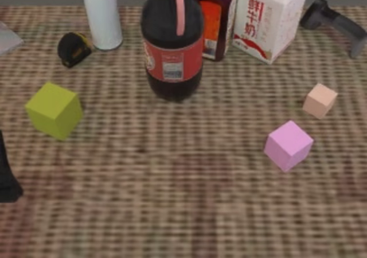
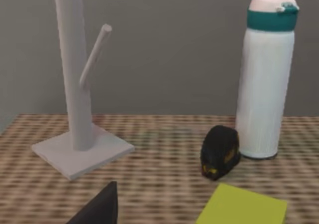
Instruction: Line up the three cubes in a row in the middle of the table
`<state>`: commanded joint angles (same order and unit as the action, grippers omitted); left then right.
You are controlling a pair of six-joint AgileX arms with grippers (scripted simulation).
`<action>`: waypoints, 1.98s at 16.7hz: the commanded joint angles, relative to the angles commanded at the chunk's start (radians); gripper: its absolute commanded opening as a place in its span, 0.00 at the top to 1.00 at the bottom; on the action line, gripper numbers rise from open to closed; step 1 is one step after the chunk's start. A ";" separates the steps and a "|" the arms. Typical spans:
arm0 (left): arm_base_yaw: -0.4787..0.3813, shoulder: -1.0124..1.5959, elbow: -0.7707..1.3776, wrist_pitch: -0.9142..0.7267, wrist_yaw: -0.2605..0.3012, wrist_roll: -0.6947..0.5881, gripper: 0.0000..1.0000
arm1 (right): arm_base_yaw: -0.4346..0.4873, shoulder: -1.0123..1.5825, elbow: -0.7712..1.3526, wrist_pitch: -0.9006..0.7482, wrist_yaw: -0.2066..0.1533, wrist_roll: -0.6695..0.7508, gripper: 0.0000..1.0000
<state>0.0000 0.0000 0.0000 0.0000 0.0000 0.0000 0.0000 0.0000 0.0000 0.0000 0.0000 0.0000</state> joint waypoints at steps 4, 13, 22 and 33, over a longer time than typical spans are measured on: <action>0.000 0.000 0.000 0.000 0.000 0.000 0.00 | 0.004 0.030 0.030 -0.016 -0.001 -0.010 0.00; 0.000 0.000 0.000 0.000 0.000 0.000 0.00 | 0.053 0.666 0.607 -0.385 -0.002 -0.198 0.00; 0.000 0.000 0.000 0.000 0.000 0.000 0.00 | 0.117 1.694 1.488 -0.979 0.005 -0.477 0.00; 0.000 0.000 0.000 0.000 0.000 0.000 0.00 | 0.165 2.368 2.121 -1.323 0.005 -0.664 0.00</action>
<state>0.0000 0.0000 0.0000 0.0000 0.0000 0.0000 0.1645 2.3678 2.1210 -1.3230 0.0048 -0.6641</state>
